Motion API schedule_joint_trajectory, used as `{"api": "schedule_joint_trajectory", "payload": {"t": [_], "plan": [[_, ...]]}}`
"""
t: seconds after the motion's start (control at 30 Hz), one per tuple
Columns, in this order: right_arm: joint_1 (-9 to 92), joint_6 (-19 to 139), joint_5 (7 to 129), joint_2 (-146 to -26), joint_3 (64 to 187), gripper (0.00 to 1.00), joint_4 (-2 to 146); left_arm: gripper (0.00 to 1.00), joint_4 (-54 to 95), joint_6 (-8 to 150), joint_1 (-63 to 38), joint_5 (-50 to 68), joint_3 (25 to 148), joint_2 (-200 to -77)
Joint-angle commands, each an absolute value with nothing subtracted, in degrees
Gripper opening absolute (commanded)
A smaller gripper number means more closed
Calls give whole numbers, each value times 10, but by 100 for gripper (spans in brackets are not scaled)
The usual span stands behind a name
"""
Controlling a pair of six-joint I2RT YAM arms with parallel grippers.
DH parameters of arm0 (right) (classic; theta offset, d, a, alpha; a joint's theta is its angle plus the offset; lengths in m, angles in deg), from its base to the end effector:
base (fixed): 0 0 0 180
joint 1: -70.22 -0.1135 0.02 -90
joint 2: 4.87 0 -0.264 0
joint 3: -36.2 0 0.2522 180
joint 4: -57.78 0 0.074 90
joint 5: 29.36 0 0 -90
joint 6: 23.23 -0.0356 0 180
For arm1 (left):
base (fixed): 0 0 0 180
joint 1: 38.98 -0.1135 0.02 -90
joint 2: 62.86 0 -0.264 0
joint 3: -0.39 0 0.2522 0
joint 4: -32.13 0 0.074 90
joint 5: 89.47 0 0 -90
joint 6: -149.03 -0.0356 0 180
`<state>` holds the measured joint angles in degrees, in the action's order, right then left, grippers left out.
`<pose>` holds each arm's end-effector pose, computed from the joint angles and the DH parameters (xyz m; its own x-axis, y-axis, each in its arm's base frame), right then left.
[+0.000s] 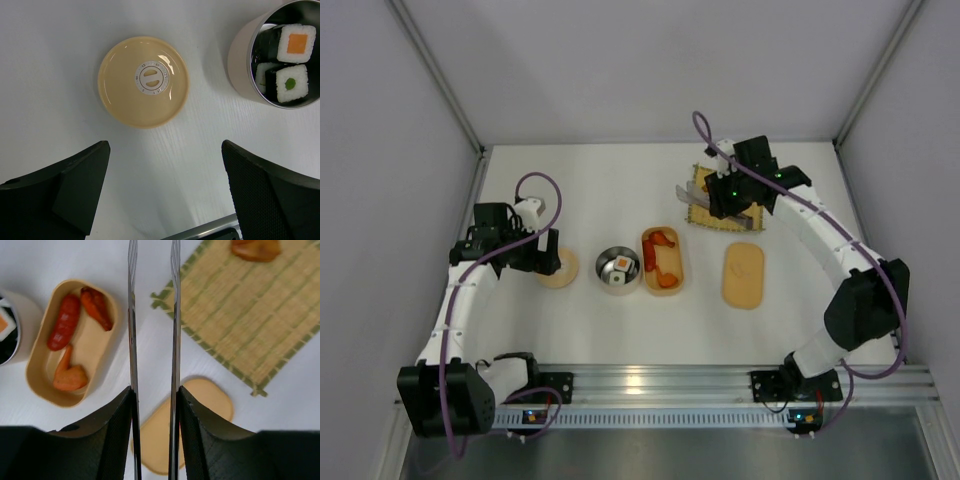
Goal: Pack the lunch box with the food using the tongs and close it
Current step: Pick up the fake food from the plate.
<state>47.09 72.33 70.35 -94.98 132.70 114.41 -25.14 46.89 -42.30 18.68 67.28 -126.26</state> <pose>0.3111 0.1394 0.3217 -0.6565 -0.3843 -0.6491 -0.5526 0.8307 0.0671 0.2175 0.0015 0.2779 -0.7603 0.1561 -0.6305 0.2952 0.9477 -0.1214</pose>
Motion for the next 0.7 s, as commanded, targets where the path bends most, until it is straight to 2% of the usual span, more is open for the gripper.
{"api": "schedule_joint_trajectory", "payload": {"t": [0.0,0.33,0.67], "plan": [[521,706,667,-954,1371,39,1100,98,-238,464,-426,193,684,-1259],[601,844,700,-1052,1428,41,1102,98,-236,451,-426,200,678,-1261],[647,785,714,-1115,1455,43,1095,98,-230,453,-426,205,676,-1271]]}}
